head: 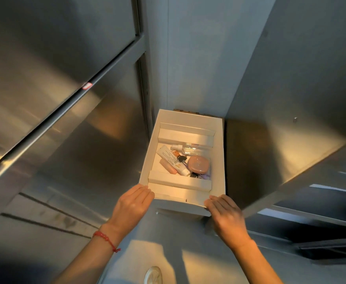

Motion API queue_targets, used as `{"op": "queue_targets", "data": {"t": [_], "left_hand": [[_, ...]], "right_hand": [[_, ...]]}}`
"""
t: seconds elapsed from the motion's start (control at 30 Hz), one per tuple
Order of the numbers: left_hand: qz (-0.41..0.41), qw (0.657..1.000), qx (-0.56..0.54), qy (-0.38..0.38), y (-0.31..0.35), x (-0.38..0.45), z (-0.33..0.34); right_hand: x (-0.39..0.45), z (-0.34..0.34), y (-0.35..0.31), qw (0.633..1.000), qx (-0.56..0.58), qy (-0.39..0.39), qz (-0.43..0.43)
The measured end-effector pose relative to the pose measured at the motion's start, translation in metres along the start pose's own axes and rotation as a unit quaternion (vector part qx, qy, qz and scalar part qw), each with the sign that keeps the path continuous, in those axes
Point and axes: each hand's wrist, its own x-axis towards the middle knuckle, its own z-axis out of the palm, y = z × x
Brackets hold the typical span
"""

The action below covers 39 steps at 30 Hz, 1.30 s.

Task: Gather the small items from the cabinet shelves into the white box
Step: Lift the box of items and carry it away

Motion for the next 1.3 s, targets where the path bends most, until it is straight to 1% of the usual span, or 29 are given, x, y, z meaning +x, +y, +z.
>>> {"op": "queue_targets", "data": {"t": [0.3,0.4,0.5,0.57,0.6,0.63,0.67,0.7,0.8,0.97,1.17,1.23,1.3], "left_hand": [[-0.012,0.999,0.027,0.026,0.039,-0.012,-0.06],[-0.022,0.999,0.032,0.01,0.048,-0.017,-0.078],[-0.023,0.998,0.048,0.028,0.057,-0.022,-0.096],[-0.031,0.999,0.044,0.003,0.061,-0.027,-0.107],[-0.043,0.998,0.043,0.0,0.062,-0.029,-0.112],[-0.037,0.999,0.032,0.011,0.065,-0.03,-0.119],[-0.04,0.999,0.036,0.004,0.068,-0.031,-0.127],[-0.03,0.999,0.03,0.023,0.068,-0.033,-0.129],[-0.027,0.999,0.04,0.019,0.073,-0.039,-0.143],[0.007,0.996,0.043,0.08,0.072,-0.059,-0.156],[0.032,0.992,0.065,0.101,0.081,-0.084,-0.18],[0.034,0.99,0.06,0.123,0.087,-0.09,-0.189],[0.043,0.99,0.051,0.122,0.091,-0.095,-0.198]], "right_hand": [[-0.016,-0.048,-0.017,0.999,0.014,0.035,-0.034],[-0.019,-0.064,-0.022,0.998,0.016,0.045,-0.047],[-0.021,-0.079,-0.03,0.997,0.019,0.05,-0.055],[-0.022,-0.089,-0.037,0.997,0.015,0.05,-0.058],[-0.023,-0.095,-0.04,0.997,0.013,0.05,-0.06],[-0.023,-0.099,-0.044,0.997,0.012,0.052,-0.062],[-0.024,-0.104,-0.048,0.997,0.01,0.053,-0.063],[-0.025,-0.108,-0.052,0.997,0.008,0.053,-0.064],[-0.031,-0.119,-0.064,0.996,-0.001,0.058,-0.062],[-0.042,-0.132,-0.092,0.996,-0.012,0.075,-0.055],[-0.066,-0.148,-0.125,0.994,-0.031,0.092,-0.046],[-0.074,-0.154,-0.135,0.994,-0.035,0.097,-0.042],[-0.082,-0.16,-0.144,0.993,-0.039,0.102,-0.039]]}}
